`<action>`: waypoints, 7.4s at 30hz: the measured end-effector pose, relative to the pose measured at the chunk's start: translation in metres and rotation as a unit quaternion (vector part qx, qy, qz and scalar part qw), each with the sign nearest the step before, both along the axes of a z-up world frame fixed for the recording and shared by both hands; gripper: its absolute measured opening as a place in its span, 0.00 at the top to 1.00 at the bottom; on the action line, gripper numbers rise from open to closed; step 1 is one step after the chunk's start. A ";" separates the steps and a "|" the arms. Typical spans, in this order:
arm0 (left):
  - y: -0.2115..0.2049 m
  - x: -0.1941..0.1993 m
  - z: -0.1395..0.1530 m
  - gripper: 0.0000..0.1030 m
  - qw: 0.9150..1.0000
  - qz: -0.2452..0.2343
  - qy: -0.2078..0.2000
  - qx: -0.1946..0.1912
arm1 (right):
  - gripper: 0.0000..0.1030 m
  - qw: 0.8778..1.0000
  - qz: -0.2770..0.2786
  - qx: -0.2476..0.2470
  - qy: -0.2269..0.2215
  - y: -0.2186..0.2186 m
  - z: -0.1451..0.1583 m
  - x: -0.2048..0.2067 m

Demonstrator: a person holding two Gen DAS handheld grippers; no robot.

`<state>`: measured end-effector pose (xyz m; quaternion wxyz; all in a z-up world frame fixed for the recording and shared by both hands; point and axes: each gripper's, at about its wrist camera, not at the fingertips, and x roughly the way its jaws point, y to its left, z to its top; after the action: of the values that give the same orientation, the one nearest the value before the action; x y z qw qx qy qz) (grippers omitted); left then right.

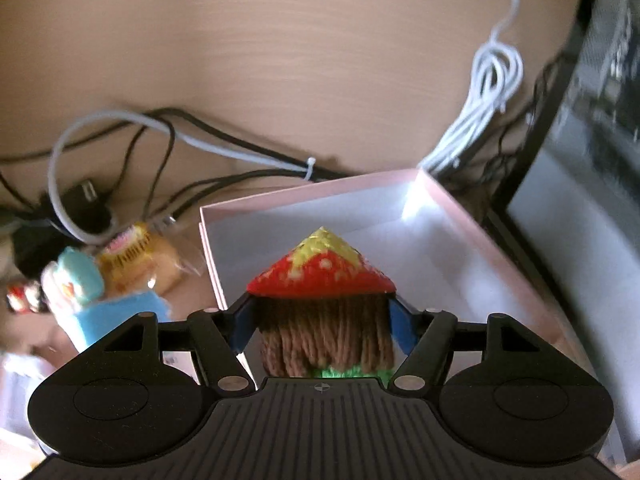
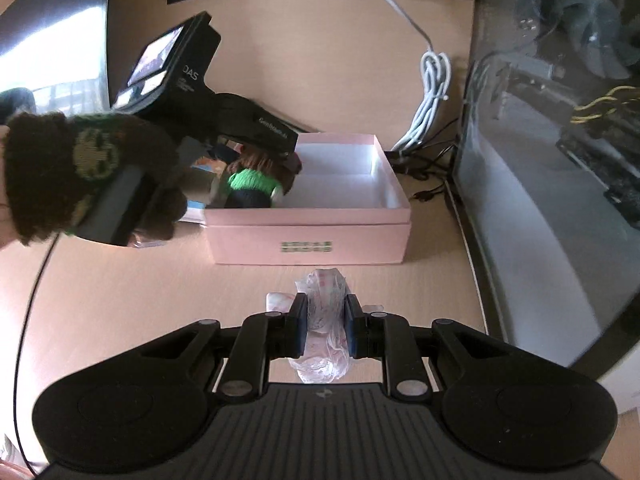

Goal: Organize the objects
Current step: 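Carry the doll into the pink box with the left gripper while the right gripper grasps the white lace cloth, then release the lace cloth into the pink box with the right gripper while the left gripper grasps the blue-and-white bag, then lift the blue-and-white bag with the left gripper while the right gripper grasps the biscuit-stick pack, then carry the bag and biscuit pack into the pink box and open both grippers, then grasp the pink-and-teal cat figurine with the left gripper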

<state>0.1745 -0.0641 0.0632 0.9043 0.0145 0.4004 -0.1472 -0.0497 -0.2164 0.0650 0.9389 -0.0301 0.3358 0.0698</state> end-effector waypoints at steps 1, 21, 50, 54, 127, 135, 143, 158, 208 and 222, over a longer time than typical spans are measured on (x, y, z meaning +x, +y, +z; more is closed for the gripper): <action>-0.001 -0.001 0.002 0.29 1.000 0.001 -0.005 0.007 | 0.83 1.000 0.003 -0.003 -0.001 0.001 -0.001 0.004; 0.134 -0.169 0.015 0.33 0.982 0.128 -0.005 -0.138 | 0.47 0.996 -0.055 0.035 -0.063 0.022 0.045 0.200; 0.135 0.002 -0.032 0.37 0.983 0.131 0.092 -0.086 | 0.19 0.998 -0.054 0.018 0.012 0.032 0.003 0.018; 0.144 -0.025 -0.015 0.39 0.988 0.103 0.064 -0.097 | 0.19 0.998 -0.047 0.027 0.035 0.036 -0.009 0.025; 0.252 -0.231 0.004 0.39 0.981 0.138 0.100 -0.094 | 0.42 0.992 0.093 0.048 0.066 0.199 -0.025 0.099; 0.236 -0.230 0.012 0.39 0.984 0.130 0.093 -0.074 | 0.67 0.986 0.136 0.009 0.098 0.226 -0.040 0.098; 0.202 -0.210 0.015 0.39 0.988 0.047 0.094 -0.110 | 0.70 0.990 0.101 -0.023 0.093 0.181 -0.025 0.045; -0.006 0.009 0.045 0.39 0.977 -0.194 0.029 -0.082 | 0.70 0.995 -0.071 0.056 0.040 0.057 0.026 -0.030; 0.173 -0.055 0.025 0.41 0.995 -0.015 -0.076 0.059 | 0.27 1.000 -0.019 0.005 0.017 0.108 0.009 0.008; 0.143 0.049 -0.018 0.51 0.987 -0.041 -0.026 0.156 | 0.25 0.996 -0.072 -0.013 0.044 0.081 -0.004 -0.007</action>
<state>0.2233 0.0785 0.0457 0.8942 0.1758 0.3940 -0.1194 -0.0568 -0.1356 0.0614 0.9252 -0.0153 0.3791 -0.0011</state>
